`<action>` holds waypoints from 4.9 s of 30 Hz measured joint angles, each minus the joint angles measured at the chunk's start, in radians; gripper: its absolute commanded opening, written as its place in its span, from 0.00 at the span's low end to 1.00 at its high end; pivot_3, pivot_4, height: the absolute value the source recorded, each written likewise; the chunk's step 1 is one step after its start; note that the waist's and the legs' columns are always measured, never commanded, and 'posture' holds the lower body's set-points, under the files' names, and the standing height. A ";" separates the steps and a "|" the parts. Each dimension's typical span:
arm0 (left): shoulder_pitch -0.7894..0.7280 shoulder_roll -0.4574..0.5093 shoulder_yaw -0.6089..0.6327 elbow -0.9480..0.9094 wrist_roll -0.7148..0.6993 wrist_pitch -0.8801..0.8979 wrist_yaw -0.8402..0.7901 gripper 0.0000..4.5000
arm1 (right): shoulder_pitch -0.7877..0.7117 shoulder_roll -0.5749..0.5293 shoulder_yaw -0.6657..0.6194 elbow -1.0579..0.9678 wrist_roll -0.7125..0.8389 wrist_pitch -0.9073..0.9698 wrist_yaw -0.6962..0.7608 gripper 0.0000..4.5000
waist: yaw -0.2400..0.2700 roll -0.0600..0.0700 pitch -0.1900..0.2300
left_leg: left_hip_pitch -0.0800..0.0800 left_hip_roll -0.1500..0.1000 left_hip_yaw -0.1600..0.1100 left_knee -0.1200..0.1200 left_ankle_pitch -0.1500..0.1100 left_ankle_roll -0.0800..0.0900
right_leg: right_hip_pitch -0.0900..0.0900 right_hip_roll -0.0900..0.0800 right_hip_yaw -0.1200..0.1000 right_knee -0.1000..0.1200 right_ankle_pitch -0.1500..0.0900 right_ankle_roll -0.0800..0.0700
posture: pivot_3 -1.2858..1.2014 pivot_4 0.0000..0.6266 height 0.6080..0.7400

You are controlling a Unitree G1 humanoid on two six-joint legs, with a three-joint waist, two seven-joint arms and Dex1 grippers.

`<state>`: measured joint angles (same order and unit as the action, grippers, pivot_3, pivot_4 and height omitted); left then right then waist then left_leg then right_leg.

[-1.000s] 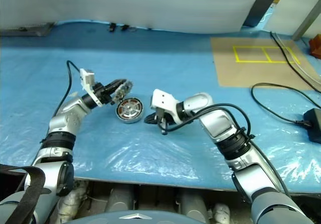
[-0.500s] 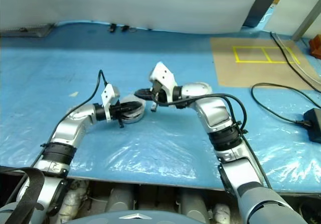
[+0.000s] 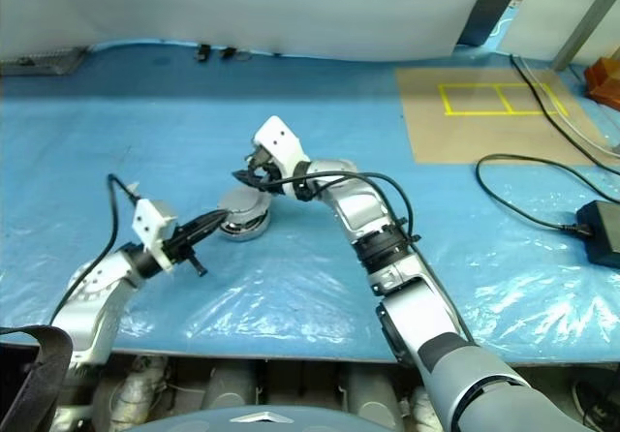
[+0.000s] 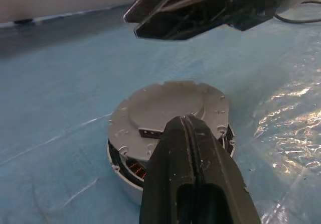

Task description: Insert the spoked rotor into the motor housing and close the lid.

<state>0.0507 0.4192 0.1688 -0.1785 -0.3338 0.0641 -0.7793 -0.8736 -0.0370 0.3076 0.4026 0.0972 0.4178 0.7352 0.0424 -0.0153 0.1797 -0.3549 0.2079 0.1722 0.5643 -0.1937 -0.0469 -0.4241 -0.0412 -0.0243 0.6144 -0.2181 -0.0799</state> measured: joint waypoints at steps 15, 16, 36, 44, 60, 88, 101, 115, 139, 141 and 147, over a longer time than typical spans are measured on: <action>0.251 -0.058 0.034 -0.186 -0.023 0.008 0.166 0.00 | -0.013 0.024 0.146 0.153 -0.135 -0.117 0.109 0.98 | -0.002 0.001 0.001 | 0.003 0.005 0.002 -0.001 -0.001 0.001 | 0.001 0.001 0.000 0.000 0.000 0.000 | 0.52 0.24 1.00; 0.254 -0.060 0.034 -0.187 -0.023 0.007 0.170 0.00 | -0.017 0.031 0.145 0.160 -0.136 -0.118 0.109 0.98 | -0.002 0.001 0.001 | 0.003 0.005 0.002 -0.001 -0.001 0.002 | 0.001 0.001 0.001 0.000 0.000 0.000 | 0.52 0.24 1.00; 0.214 -0.069 -0.004 -0.150 -0.037 0.009 0.172 0.00 | -0.027 0.058 0.062 0.210 -0.137 -0.031 0.054 0.98 | -0.002 0.002 0.001 | 0.005 0.005 0.002 -0.001 0.000 0.001 | 0.001 0.001 0.001 0.001 0.000 0.000 | 0.52 0.24 1.00; 0.211 -0.065 -0.004 -0.145 -0.039 0.011 0.171 0.00 | -0.012 0.050 0.087 0.176 -0.155 -0.047 0.066 0.70 | -0.002 0.002 0.001 | 0.005 0.005 0.003 0.000 0.000 0.001 | 0.002 0.001 0.001 0.002 0.000 0.000 | 0.52 0.24 1.00; 0.183 -0.062 -0.005 -0.106 -0.039 0.014 0.171 0.00 | -0.031 0.103 0.089 0.084 -0.187 0.174 0.001 0.70 | -0.003 0.002 0.001 | 0.006 0.005 0.003 0.000 0.000 0.000 | 0.001 0.001 0.001 0.003 0.000 0.000 | 0.52 0.24 1.00; 0.121 -0.057 -0.008 -0.029 -0.038 0.013 0.138 0.00 | 0.099 0.102 0.069 0.018 -0.141 0.112 -0.039 0.70 | -0.003 0.004 -0.001 | 0.011 0.004 0.002 0.000 0.000 0.000 | 0.006 0.000 0.002 0.004 0.000 0.000 | 0.52 0.24 1.00; 0.115 -0.054 -0.009 -0.022 -0.031 0.007 0.145 0.00 | 0.090 0.084 0.142 0.108 -0.216 -0.049 -0.057 0.70 | -0.003 0.011 -0.006 | 0.024 0.002 0.000 -0.001 -0.003 0.004 | 0.019 -0.001 0.003 0.004 -0.005 0.008 | 0.52 0.24 1.00; -0.021 -0.049 -0.018 0.073 0.019 -0.024 0.185 0.00 | 0.067 0.103 0.122 0.175 -0.220 -0.080 -0.060 0.70 | -0.004 0.013 -0.010 | 0.025 0.000 -0.002 -0.003 -0.003 0.004 | 0.019 -0.001 0.004 0.004 -0.005 0.008 | 0.52 0.24 1.00; -0.254 0.101 -0.187 0.244 0.167 0.054 0.064 0.00 | 0.080 0.100 0.127 0.159 -0.219 -0.086 -0.040 0.99 | -0.003 0.020 -0.015 | 0.023 -0.001 -0.007 -0.005 -0.003 0.004 | 0.017 -0.003 0.005 0.002 -0.005 0.008 | 0.52 0.24 1.00; -0.252 0.084 -0.180 0.242 0.150 0.058 0.062 0.00 | 0.094 0.088 0.128 0.137 -0.216 -0.101 -0.013 0.99 | -0.003 0.020 -0.015 | 0.022 -0.001 -0.007 -0.005 -0.003 0.004 | 0.016 -0.003 0.004 0.001 -0.005 0.008 | 0.52 0.24 1.00; -0.245 0.083 -0.191 0.209 0.129 0.068 0.021 0.00 | 0.102 0.048 0.134 0.085 -0.205 -0.117 0.071 0.99 | -0.003 0.020 -0.015 | 0.018 -0.002 -0.002 -0.013 -0.003 0.004 | 0.014 -0.003 0.003 -0.007 -0.003 0.004 | 0.52 0.24 1.00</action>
<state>-0.1947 0.5025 -0.0227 0.0310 -0.2050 0.1326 -0.7583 -0.7712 0.0110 0.4413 0.4881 -0.1082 0.3011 0.8058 0.0395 0.0045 0.1647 -0.3368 0.2059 0.1699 0.5513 -0.1962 -0.0428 -0.4099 -0.0439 -0.0212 0.6070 -0.2208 -0.0763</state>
